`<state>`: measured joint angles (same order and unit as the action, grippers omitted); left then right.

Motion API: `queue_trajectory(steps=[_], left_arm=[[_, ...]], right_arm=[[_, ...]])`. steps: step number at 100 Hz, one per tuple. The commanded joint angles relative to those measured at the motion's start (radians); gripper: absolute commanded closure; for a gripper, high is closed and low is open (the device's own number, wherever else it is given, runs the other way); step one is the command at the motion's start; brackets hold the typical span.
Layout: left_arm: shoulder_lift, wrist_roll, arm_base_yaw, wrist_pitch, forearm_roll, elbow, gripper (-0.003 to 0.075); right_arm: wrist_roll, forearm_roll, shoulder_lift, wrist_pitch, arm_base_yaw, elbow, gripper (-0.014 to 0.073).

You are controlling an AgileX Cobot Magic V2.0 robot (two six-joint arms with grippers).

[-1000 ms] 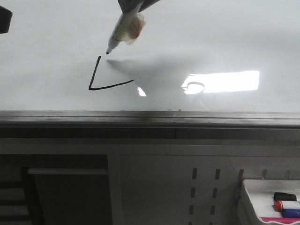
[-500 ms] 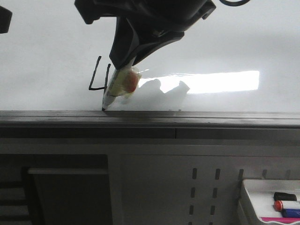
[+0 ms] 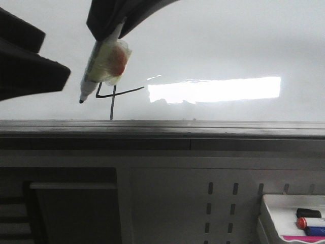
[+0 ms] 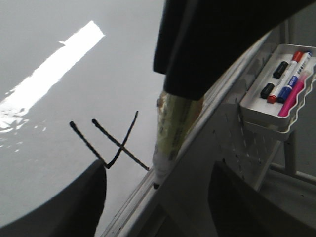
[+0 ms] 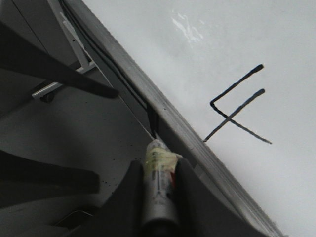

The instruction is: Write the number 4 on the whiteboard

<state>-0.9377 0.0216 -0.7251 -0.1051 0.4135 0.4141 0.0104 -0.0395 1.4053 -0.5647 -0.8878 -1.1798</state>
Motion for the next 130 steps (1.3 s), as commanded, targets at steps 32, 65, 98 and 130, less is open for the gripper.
queue_trajectory(steps=[32, 65, 98, 130], left_arm=[[-0.091, -0.008, -0.012, -0.081, -0.005, 0.027, 0.0564], [-0.091, -0.008, -0.012, -0.09, -0.01, 0.027, 0.0741], [-0.12, -0.008, 0.108, -0.07, -0.548, 0.068, 0.0741], [-0.306, -0.008, 0.281, 0.242, -0.793, 0.277, 0.0739]], right_arm=[[0.009, 0.008, -0.038, -0.004, -0.063, -0.068, 0.0658], [0.009, 0.018, -0.038, -0.01, -0.063, -0.068, 0.0624], [0.009, -0.024, -0.096, -0.022, -0.005, -0.079, 0.016], [0.009, -0.03, -0.109, -0.028, -0.005, -0.079, 0.0179]])
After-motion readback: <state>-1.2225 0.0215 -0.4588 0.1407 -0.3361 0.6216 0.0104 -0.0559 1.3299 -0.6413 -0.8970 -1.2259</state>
